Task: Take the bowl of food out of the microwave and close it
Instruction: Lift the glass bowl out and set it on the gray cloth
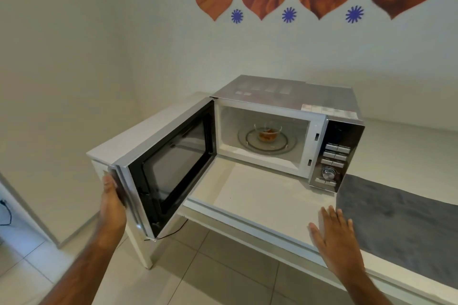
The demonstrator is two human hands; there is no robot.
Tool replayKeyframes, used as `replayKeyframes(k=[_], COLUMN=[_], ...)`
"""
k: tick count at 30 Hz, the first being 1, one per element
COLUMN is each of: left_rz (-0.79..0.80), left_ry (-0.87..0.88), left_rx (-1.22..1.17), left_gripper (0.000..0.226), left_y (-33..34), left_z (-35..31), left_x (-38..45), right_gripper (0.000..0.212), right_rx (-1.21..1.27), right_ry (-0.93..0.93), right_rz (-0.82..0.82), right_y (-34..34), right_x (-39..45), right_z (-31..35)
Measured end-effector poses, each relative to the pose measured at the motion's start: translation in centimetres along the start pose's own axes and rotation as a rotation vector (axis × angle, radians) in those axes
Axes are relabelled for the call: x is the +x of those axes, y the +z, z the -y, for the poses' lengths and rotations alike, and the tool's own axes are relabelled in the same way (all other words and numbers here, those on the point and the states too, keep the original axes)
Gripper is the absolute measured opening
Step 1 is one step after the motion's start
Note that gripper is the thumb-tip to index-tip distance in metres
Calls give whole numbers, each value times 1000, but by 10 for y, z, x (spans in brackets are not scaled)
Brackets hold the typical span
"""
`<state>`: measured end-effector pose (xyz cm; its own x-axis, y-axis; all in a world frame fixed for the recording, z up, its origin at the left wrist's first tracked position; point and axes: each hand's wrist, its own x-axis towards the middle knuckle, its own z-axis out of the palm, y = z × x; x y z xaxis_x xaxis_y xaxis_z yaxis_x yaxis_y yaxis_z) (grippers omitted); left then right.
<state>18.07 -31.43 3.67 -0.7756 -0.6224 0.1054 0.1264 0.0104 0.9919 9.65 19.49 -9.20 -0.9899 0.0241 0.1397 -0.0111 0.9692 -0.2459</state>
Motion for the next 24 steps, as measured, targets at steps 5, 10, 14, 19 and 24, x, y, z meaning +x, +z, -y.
replayKeyframes(k=[5,10,14,19,24], left_rz=[-248,-97,286,457,463], left_ry=[469,793,568,181,-22], left_rx=[105,351,375,273,267], left_gripper=[21,16,12,10,16], left_y=[13,59,127,211,284], left_z=[-54,-99,-88,-29,4], left_x=[-12,-36,-51,-37,12], right_gripper=[38,6,11,6,10], right_rx=[251,605,859,972,988], right_ry=[-42,-25,-20,-18,13], right_rz=[-161,-44,49,69,65], right_y=[-15,-46,-62,-69,-65], right_x=[2,13,32,63,109], right_z=[8,40,65,94,120])
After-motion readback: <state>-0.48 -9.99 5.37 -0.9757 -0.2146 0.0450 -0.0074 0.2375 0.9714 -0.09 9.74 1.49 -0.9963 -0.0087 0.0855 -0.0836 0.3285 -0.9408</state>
